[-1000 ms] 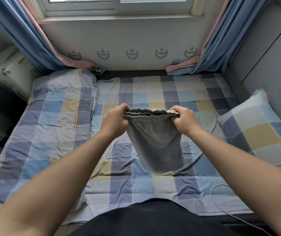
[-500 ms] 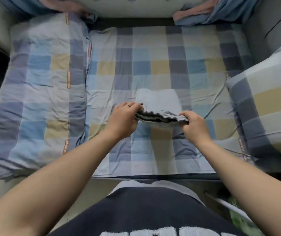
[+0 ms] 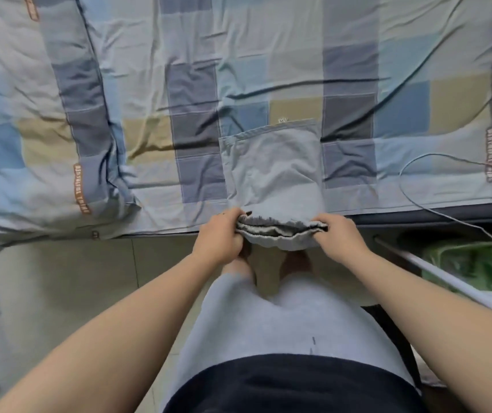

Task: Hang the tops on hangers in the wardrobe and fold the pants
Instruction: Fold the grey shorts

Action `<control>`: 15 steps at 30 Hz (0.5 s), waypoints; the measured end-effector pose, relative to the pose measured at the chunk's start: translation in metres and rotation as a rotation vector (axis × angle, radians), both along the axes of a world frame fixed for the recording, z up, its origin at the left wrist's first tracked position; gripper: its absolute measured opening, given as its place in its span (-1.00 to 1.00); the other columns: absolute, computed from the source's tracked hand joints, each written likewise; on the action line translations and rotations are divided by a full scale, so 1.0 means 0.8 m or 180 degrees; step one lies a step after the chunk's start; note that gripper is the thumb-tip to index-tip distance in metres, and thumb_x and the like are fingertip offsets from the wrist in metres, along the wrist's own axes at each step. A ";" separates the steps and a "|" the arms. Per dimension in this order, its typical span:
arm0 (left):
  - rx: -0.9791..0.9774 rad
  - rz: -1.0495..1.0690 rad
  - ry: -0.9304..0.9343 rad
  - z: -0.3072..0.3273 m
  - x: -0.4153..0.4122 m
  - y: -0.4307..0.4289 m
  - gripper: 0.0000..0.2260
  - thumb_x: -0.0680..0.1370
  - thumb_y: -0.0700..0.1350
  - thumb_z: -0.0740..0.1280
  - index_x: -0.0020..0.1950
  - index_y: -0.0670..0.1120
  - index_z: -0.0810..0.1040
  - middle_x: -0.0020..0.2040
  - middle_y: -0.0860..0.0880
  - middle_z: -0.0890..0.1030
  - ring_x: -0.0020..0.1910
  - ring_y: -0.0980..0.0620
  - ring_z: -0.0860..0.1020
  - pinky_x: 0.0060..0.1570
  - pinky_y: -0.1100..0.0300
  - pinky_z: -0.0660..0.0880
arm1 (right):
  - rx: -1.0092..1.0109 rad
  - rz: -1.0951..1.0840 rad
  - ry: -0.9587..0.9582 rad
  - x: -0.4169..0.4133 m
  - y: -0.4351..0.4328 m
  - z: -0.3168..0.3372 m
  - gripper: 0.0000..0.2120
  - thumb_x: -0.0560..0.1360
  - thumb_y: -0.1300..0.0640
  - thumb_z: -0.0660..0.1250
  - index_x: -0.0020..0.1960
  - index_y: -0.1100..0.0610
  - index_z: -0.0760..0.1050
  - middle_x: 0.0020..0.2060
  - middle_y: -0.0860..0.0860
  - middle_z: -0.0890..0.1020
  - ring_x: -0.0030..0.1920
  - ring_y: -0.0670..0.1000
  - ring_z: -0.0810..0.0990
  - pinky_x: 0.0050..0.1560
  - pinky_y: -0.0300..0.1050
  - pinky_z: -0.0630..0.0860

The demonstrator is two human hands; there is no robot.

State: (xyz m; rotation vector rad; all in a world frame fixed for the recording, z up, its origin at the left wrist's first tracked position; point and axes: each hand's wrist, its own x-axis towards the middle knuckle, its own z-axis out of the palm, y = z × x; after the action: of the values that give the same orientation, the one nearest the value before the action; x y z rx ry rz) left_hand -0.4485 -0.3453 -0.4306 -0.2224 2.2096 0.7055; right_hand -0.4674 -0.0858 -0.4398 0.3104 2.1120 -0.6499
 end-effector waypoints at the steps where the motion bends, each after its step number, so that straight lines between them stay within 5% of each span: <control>1: 0.0045 0.0208 -0.0020 -0.016 -0.008 0.001 -0.69 0.44 -0.23 0.29 0.15 0.04 0.50 0.08 -0.06 0.64 0.10 -0.18 0.55 0.00 -0.03 0.50 | -0.0057 -0.0017 -0.0028 -0.008 0.002 -0.012 -0.81 0.47 0.23 0.33 -0.01 0.02 0.64 -0.09 0.07 0.68 -0.01 0.17 0.59 -0.03 0.07 0.53; 6: 0.0153 0.1056 0.0173 -0.096 -0.079 0.008 -0.73 0.48 -0.28 0.28 0.13 -0.03 0.52 0.03 -0.06 0.66 0.05 -0.13 0.58 -0.06 0.05 0.46 | -0.0184 -0.0443 0.0214 -0.086 0.002 -0.081 -0.78 0.45 0.25 0.35 -0.32 0.02 0.49 -0.39 -0.02 0.54 -0.25 0.09 0.50 -0.34 -0.08 0.35; 9: 0.0199 0.1520 0.0222 -0.145 -0.132 0.013 -0.74 0.53 -0.24 0.27 0.18 0.01 0.52 0.05 -0.03 0.66 0.08 -0.10 0.59 0.10 -0.02 0.53 | -0.0256 -0.0726 0.0475 -0.146 -0.005 -0.131 -0.94 0.46 0.24 0.39 -0.08 0.19 0.58 -0.17 0.15 0.65 -0.10 0.17 0.57 -0.11 0.05 0.51; 15: -0.0399 0.1915 0.0209 -0.253 -0.183 0.015 -0.45 0.57 0.08 0.36 0.52 0.01 0.28 0.45 -0.03 0.42 0.42 -0.15 0.40 0.39 -0.08 0.36 | -0.0216 -0.1391 0.0656 -0.218 -0.015 -0.228 -0.51 0.50 0.02 0.44 0.37 0.10 0.40 0.23 0.05 0.52 0.22 0.06 0.50 0.29 0.02 0.44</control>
State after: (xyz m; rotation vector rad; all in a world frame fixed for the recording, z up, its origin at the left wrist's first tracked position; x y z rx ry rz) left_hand -0.5952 -0.3335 -0.6327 -0.9664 2.2589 0.8962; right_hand -0.6417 -0.0978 -0.6224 0.7045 2.2277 -1.0426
